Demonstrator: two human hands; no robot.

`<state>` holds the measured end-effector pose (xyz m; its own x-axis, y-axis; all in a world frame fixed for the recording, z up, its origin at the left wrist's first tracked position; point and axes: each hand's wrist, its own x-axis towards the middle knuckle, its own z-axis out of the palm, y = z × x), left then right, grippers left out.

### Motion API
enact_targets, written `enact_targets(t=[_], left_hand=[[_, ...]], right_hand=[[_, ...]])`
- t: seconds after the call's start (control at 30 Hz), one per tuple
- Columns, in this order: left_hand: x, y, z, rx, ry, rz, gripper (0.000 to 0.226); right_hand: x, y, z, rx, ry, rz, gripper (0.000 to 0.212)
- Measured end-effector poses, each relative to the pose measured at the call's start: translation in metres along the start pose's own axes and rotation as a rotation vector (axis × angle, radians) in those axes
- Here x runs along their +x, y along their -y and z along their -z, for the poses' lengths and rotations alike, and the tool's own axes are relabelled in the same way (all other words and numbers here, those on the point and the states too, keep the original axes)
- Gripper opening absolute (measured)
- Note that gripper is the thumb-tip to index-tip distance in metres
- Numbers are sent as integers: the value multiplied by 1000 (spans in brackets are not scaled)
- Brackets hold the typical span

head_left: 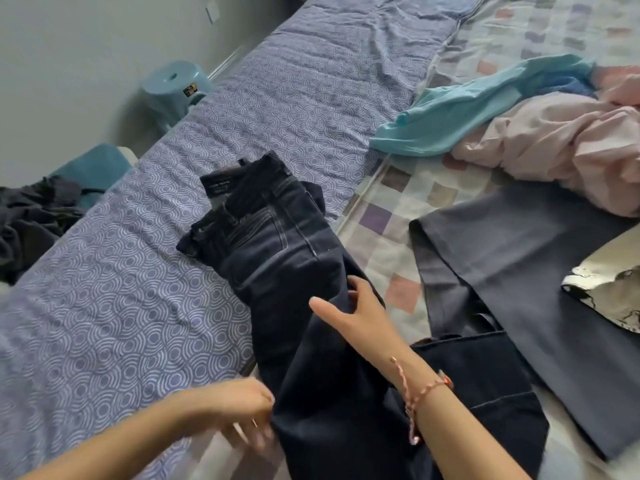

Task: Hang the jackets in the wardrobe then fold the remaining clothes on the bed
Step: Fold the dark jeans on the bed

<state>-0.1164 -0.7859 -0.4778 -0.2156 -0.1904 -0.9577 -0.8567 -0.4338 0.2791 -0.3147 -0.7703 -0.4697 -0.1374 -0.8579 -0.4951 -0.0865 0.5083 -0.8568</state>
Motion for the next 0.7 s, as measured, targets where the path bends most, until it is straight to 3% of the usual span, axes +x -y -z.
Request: enact_targets(t=[0.1, 0.13, 0.23, 0.3, 0.33, 0.37, 0.4, 0.47, 0.5, 0.57, 0.63, 0.7], left_hand=[[-11, -23, 50, -324, -421, -168, 17], [-18, -36, 67, -347, -484, -218, 28], [-31, -67, 90, -436, -349, -330, 60], [-37, -82, 87, -521, -269, -388, 49], [-35, -84, 92, -558, -304, -407, 40], [-31, -82, 94, -546, -416, -404, 32], [-26, -77, 97, -460, -573, -395, 39], [-18, -65, 106, -165, -892, -284, 77], [-19, -62, 107, -31, -973, -228, 81], [-20, -54, 113, 87, -1062, -231, 67], [-33, -49, 117, 37, -1104, -356, 48], [-53, -42, 118, -148, -1024, -541, 29]], right_hand=[[31, 16, -28, -161, -55, 84, 44], [33, 18, -39, -196, -54, 143, 39], [14, 16, -78, -488, 69, 434, 47], [-12, 9, -95, -868, 45, 595, 53], [-19, 7, -104, -1002, 45, 587, 55], [-27, 6, -109, -1097, 56, 575, 54], [-30, 0, -116, -1127, 72, 599, 48], [-37, -3, -126, -1206, 224, 569, 42], [-44, -4, -126, -1200, 362, 527, 41], [-42, -6, -123, -991, 471, 467, 39], [-32, 2, -100, -560, 659, 280, 29], [-16, 13, -65, -229, 438, 274, 18]])
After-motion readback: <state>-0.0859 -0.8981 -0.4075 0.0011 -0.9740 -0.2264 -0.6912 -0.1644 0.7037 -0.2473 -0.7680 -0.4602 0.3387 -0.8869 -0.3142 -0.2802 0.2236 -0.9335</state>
